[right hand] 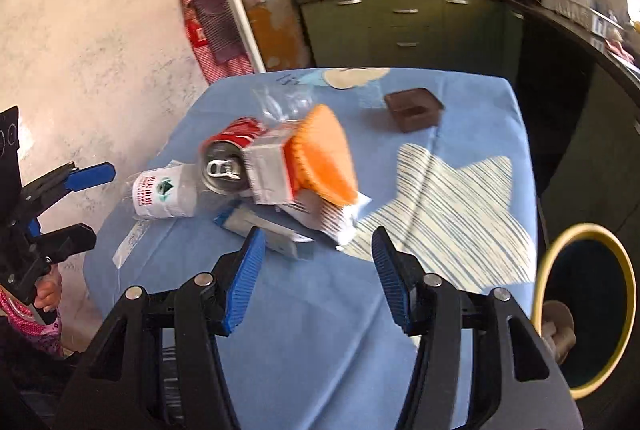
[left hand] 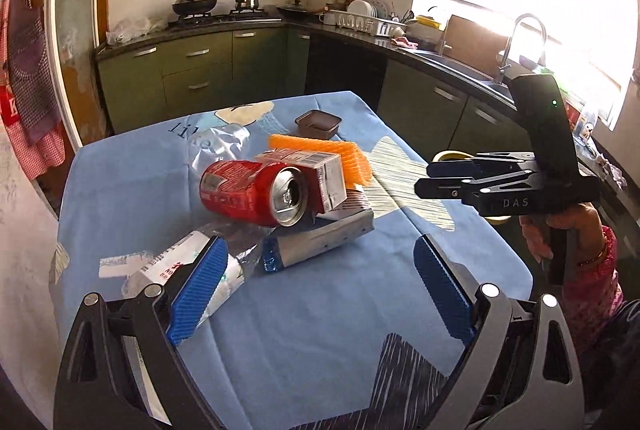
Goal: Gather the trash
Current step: 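Move the right gripper to the white milk carton and grasp it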
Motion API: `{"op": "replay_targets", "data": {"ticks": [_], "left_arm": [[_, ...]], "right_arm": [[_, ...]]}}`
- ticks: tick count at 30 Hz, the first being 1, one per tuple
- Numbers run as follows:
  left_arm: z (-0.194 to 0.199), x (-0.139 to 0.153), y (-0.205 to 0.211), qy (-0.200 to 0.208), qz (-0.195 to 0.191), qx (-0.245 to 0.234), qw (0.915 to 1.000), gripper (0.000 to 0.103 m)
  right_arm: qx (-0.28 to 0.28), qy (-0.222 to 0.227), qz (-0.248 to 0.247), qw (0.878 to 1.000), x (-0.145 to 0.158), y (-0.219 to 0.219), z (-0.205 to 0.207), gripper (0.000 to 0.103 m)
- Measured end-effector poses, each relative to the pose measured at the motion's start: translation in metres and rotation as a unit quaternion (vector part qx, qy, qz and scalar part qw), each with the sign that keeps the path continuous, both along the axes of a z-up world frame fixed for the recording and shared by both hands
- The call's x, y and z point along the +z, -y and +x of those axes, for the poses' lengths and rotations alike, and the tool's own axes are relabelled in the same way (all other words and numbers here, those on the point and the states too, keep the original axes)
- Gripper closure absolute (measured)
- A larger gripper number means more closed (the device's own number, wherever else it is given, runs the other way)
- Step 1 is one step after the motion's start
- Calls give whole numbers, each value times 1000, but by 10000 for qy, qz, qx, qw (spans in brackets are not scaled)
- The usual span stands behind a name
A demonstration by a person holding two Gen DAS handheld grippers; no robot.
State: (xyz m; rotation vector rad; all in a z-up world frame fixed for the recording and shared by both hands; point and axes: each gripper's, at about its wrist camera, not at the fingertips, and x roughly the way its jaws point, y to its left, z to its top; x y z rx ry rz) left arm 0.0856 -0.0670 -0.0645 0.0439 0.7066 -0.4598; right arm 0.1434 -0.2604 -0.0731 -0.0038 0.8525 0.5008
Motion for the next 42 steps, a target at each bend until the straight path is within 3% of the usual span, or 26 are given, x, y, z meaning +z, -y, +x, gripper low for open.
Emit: {"op": "replay_targets", "data": {"ticks": [5,16,22,33,42], "left_arm": [[-6,-6,-17,-13,-96,21,10000,10],[-5,-12,-28,-48,-201,57,9998,10],[0,-19,-32,-156,-230,79,9996,10],[2,-25,-28,-252,-243,25,9994,10],[4,-27,-25,-268,-232,-22,9994,10]], "right_arm": [[268,-9,-169,9995,-6,-40,10,52],[-36,-32,-491,9988,-25,-72,44,55],[-265,162,-673,9973,-22,-74,53,65],[-243,24,-503,9984,-30,-76,70,66],[-322,189,-132,9992,-7,-57,51,66]]}}
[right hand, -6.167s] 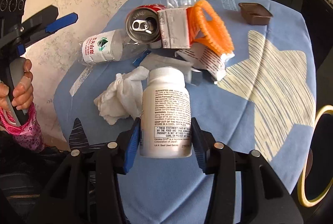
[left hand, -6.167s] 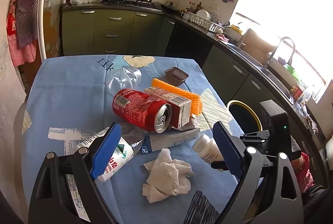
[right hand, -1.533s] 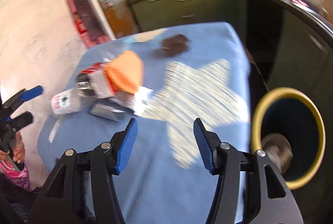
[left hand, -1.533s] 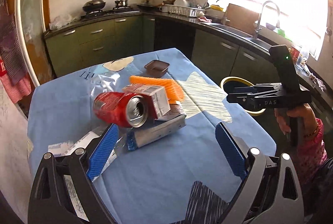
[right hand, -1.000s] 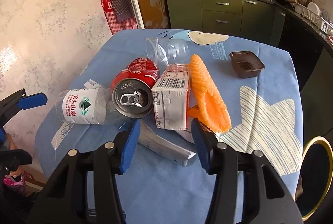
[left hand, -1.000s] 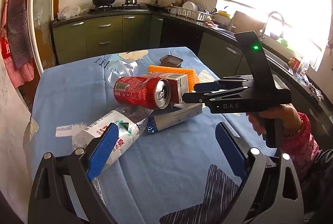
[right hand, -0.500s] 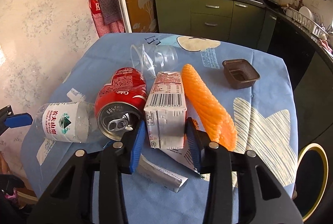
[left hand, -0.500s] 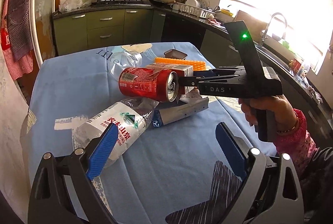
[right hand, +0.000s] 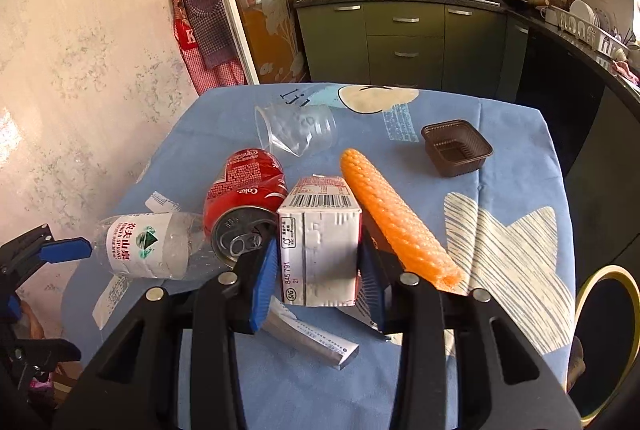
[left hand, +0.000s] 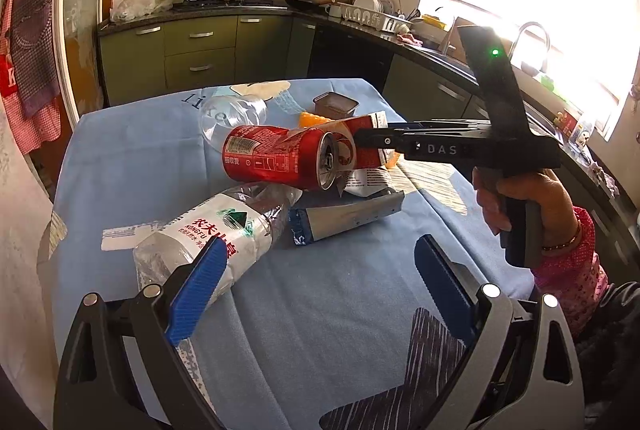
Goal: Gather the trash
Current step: 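Move the right gripper to the white milk carton and grasp it, then carry the milk carton over the bin and open the right gripper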
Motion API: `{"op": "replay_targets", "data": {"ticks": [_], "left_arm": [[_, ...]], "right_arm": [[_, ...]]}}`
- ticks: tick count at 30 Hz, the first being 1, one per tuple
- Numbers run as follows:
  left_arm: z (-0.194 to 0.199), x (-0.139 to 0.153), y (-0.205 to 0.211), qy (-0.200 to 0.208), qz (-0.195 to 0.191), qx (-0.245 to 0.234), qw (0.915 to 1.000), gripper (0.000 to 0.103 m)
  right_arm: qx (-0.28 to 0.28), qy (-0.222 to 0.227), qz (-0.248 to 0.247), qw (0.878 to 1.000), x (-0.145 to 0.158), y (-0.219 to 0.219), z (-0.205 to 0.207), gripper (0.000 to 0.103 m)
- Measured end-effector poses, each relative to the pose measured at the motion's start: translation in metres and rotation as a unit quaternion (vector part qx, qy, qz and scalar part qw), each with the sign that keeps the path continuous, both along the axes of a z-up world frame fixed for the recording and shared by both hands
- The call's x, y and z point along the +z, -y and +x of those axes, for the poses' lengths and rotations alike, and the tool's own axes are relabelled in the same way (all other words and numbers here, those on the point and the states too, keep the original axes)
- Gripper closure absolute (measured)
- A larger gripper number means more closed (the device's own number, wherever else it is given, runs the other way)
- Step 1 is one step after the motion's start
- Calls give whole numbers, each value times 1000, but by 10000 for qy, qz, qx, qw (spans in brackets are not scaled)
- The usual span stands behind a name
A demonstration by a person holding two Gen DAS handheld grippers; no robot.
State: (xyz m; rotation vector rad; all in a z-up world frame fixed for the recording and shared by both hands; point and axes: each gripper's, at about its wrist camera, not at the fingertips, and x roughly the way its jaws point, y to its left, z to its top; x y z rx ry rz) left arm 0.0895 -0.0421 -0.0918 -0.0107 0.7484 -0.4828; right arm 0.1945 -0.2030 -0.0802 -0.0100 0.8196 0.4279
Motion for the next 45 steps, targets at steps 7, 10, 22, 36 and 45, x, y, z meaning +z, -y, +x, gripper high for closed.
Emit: {"op": "replay_targets", "data": {"ticks": [7,10,22,36,45], "left_arm": [[0,-2,4,-30,30,-68,10000,10],[-1,-1,6,-8,35,-85,10000,10],[-3,4,21,38,77,-281,9996,9],[8,2,41,-58,214,-490,9986,9],[9,3,35,-51,458,-569,9973,9]], "right_arm": [[-55,161,131,9998,18,12,-15,66],[-57,231,199,9995,26,16,-21,67],[-1598,690,347,9841,62,138,-65,66],[-4036,-404,12,9140,-29,309,-70,54],[-3815,-240,261,9237,-31,297,-82,47]]}}
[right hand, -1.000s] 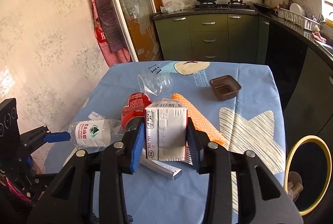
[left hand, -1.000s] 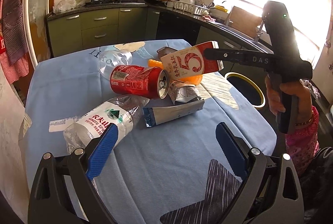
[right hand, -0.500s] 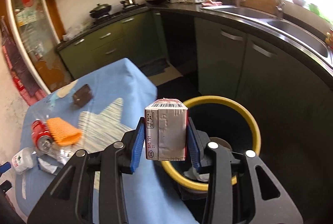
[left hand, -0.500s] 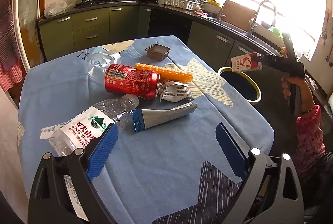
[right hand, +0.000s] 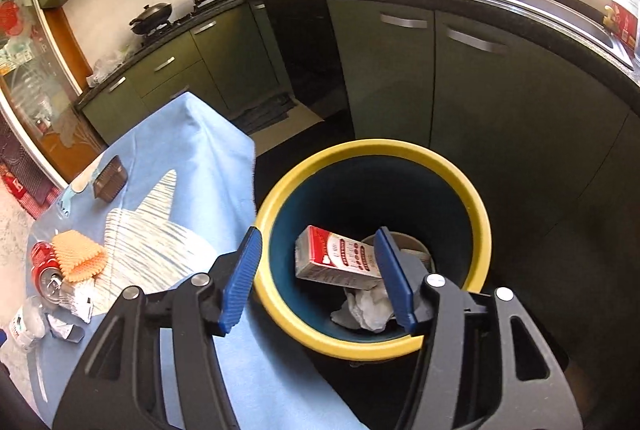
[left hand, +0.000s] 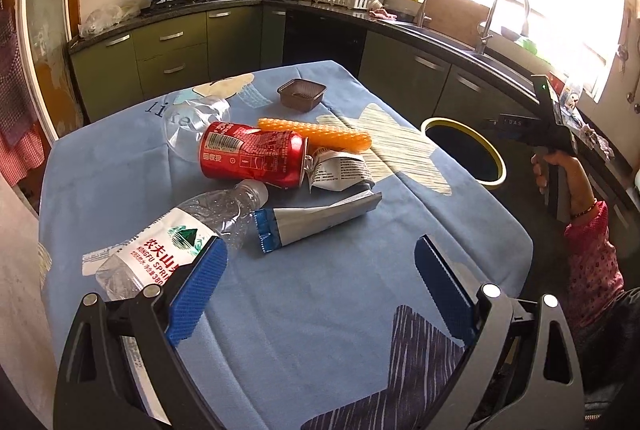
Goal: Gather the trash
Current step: 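Carry the milk carton over the bin and open the right gripper, then grasp the Nongfu Spring water bottle with the left gripper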
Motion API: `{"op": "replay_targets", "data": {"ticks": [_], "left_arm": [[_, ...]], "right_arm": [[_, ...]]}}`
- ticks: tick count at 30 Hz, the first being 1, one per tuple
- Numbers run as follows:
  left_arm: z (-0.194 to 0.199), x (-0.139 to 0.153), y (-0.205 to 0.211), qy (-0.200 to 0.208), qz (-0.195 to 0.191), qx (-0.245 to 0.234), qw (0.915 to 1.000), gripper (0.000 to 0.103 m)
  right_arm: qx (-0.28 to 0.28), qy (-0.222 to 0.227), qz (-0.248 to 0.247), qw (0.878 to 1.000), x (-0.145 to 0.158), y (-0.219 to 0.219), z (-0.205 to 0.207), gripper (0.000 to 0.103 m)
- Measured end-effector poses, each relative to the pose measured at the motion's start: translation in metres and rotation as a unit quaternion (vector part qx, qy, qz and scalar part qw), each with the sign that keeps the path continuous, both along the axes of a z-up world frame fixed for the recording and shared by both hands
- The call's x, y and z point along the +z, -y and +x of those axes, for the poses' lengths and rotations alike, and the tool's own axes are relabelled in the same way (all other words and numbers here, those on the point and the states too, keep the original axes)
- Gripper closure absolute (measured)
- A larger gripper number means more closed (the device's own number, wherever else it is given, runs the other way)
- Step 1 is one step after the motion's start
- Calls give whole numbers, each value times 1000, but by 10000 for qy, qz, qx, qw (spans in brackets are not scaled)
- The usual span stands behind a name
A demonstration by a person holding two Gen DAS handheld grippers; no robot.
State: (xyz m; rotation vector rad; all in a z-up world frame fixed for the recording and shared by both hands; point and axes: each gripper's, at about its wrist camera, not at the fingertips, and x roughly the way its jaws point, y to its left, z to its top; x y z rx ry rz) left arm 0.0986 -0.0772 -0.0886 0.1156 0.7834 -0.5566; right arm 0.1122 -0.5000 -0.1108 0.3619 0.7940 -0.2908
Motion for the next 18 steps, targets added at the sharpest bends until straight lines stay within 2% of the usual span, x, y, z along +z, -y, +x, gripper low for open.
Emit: {"op": "replay_targets", "data": {"ticks": [5,11,13,18], "left_arm": [[8,2,-14,104,490,-120,9987,8],[28,1,-29,288,1207,-334,9917,6],[37,-2,-33,195,1237,-583,9904,6],[71,-18,-42,-371,1111,-1172,9862,6]], "right_arm": [[166,-12,-19,9999,5,-13,-1,47],[265,-105,-32,9996,4,-25,0,47],[271,-135,-14,9995,2,-28,2,47],[278,-171,5,9995,1,-33,3,47]]}}
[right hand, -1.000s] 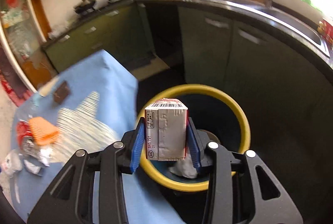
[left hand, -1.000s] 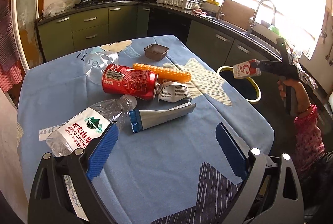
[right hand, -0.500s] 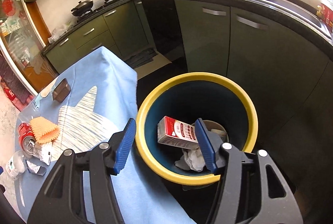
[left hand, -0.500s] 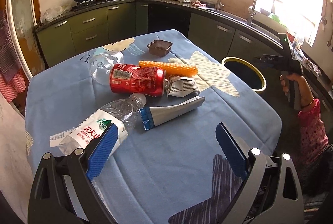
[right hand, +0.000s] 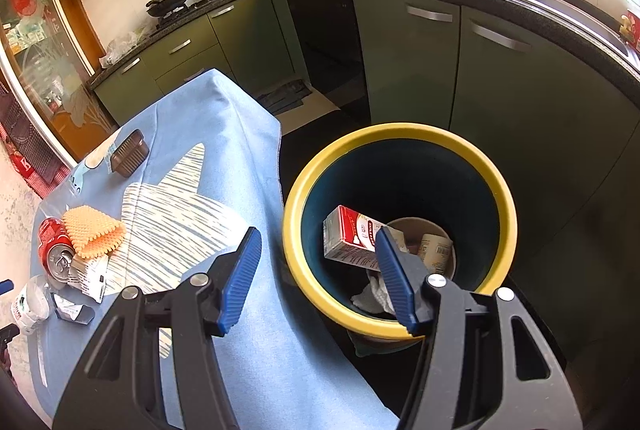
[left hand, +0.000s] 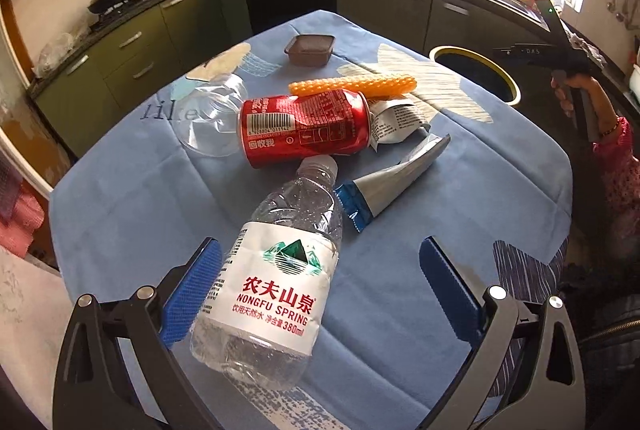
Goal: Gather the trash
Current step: 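Grasp the Nongfu Spring water bottle with the left gripper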
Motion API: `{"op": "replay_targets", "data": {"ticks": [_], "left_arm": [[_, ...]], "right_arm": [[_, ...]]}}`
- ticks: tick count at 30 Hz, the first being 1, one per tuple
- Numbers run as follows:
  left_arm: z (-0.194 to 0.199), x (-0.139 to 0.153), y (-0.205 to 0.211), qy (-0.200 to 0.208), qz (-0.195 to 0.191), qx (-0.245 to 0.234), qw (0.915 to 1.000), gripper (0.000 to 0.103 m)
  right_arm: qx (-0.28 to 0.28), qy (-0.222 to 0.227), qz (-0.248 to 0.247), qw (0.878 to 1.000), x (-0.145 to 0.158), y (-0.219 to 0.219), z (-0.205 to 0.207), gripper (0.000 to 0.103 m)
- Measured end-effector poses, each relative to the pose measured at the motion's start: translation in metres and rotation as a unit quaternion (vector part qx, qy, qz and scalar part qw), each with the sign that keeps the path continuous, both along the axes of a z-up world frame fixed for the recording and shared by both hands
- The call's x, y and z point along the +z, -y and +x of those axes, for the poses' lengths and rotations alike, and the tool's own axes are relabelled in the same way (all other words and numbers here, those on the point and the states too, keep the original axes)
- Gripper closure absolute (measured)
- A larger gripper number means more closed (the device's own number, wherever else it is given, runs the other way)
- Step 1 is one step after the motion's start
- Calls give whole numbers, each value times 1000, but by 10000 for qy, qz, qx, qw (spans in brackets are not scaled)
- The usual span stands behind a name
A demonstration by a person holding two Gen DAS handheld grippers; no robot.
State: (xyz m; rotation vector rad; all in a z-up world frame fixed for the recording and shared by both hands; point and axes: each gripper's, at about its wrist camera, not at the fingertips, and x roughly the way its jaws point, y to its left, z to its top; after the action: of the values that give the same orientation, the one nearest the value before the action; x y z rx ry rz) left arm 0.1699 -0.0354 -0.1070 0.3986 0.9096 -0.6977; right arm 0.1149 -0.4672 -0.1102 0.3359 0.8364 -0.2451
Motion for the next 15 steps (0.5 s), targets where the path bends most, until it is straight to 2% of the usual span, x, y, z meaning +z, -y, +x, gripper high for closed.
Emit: {"op": "replay_targets", "data": {"ticks": [7,15], "left_arm": [[28,-20,-2,-546,36,-412,9977,6],[30,-42,6,-716,533,-620,9941,6]], "right_arm": [[-44,-105,24,9999,-6,-5,3,47],[60,-222,58,9997,-14,-13,13,47]]}}
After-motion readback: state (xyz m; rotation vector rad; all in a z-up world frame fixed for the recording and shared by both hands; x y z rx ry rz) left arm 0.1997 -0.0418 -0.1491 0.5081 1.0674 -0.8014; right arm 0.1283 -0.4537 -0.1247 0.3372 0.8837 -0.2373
